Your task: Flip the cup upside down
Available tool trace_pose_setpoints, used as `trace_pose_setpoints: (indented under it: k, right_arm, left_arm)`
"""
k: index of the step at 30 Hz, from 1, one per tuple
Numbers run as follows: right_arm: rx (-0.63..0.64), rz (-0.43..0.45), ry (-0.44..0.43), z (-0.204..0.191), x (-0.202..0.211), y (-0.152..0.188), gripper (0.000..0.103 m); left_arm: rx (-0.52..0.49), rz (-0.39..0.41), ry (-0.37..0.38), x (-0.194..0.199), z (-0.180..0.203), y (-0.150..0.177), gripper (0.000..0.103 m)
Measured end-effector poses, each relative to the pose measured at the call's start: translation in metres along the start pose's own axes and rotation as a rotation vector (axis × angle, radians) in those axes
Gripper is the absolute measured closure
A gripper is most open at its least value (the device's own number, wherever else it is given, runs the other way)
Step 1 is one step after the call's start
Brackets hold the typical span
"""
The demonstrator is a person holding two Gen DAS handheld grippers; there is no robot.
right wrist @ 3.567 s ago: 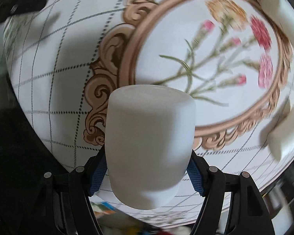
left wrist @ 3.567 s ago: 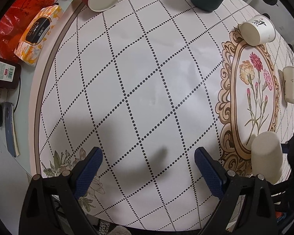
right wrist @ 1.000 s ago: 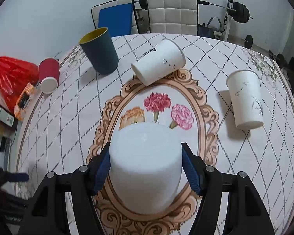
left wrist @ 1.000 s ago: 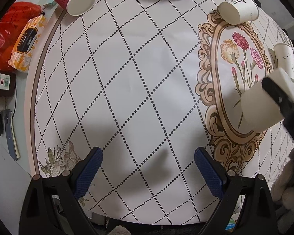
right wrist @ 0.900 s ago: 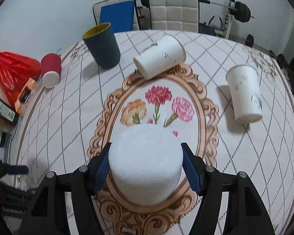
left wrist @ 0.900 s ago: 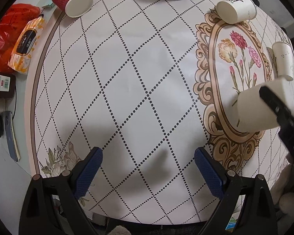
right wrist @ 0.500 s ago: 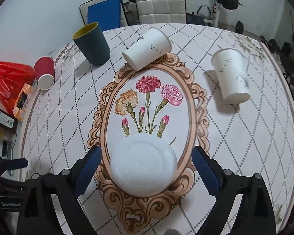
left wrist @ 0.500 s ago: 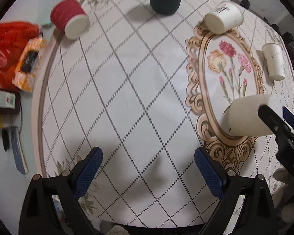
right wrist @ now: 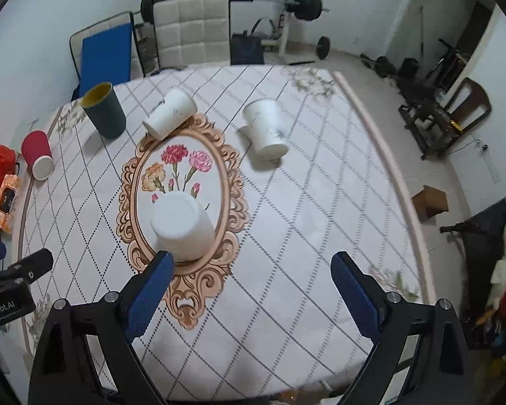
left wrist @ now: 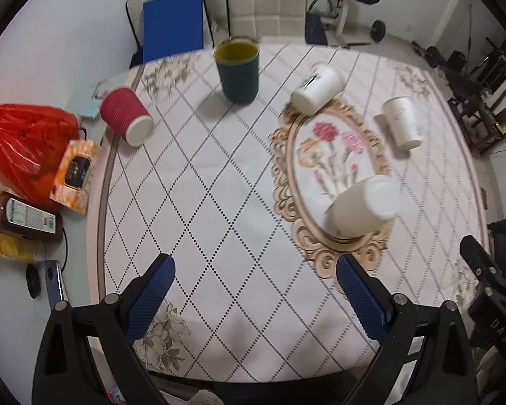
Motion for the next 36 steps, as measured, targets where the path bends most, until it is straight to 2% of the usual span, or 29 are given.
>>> trace_pose_setpoints:
  k: [5,17,24,28,36]
  right_arm:
    - [-0.009,0.047,-0.009,0.017,0.052,0.002,0.007]
    - [0.046,0.219,-0.069,0.054,0.218,0.012,0.006]
    - [0.050,0.297,-0.105,0.071,0.295,0.028,0.006]
    - [0.051,0.322,-0.110,0.078,0.321,0.036,0.006]
    - [0.038,0.324,-0.122,0.088,0.337,0.045,0.006]
  left_arm:
    - [0.001,0.078,-0.009,0.055,0.013,0.009,0.005]
    - [0.051,0.241,-0.032,0.198,0.032,0.050,0.005]
    - [0.042,0.287,-0.036,0.242,0.045,0.070,0.005]
    - [0.038,0.311,-0.041,0.258,0.049,0.079,0.005]
    - [0.039,0.340,-0.047,0.277,0.052,0.090,0.005]
Point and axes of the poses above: each gripper's, at about its wrist camera, not at the fingertips, and x roughly against the way its jaws point, z to its right, y to its underside, the point moved 10 cm from there along -x, roughly the way its jaws point, and after that the axes turned 3 degrees about y, right-handed, at the moved point
